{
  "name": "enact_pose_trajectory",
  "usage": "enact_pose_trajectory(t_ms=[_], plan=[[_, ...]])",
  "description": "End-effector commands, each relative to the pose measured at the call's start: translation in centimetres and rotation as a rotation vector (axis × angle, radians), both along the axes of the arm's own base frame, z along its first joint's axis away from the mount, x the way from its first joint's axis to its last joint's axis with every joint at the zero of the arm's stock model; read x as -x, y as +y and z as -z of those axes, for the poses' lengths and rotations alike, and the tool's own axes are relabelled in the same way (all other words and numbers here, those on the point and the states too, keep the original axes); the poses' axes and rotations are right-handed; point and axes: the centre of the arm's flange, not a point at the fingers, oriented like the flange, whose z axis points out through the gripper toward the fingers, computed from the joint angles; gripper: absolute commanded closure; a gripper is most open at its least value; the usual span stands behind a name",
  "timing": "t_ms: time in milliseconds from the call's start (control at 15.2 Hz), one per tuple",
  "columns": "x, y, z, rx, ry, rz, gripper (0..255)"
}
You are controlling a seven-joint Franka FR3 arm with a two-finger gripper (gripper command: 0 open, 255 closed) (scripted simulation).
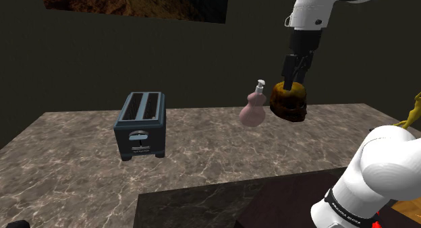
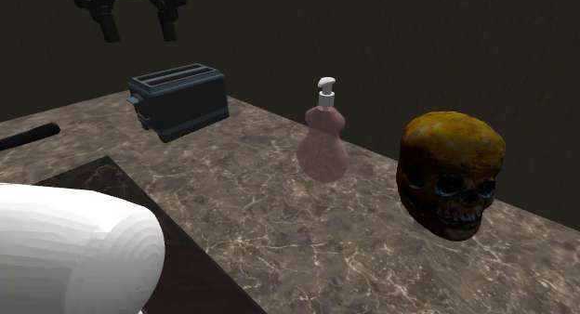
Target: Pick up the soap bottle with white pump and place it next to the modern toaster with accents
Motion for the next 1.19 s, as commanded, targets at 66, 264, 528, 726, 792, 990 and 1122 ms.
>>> enact_pose_trajectory(t_ms=[66,264,528,726,792,990,1122], plan=[[-0.8,-1.0,0.4,0.0,-0.002,0.0,0],[-3.1,-3.9,1.6,0.0,-0.009,0.002,0],[-6.1,-7.7,3.3,0.0,-0.019,0.004,0],[-8.4,-10.7,4.4,-0.001,-0.026,0.005,0],[-9.2,-11.6,4.8,-0.001,-0.028,0.005,0],[-11.5,-14.5,6.0,-0.001,-0.035,0.007,0],[-13.0,-16.5,6.8,-0.001,-0.04,0.008,0]])
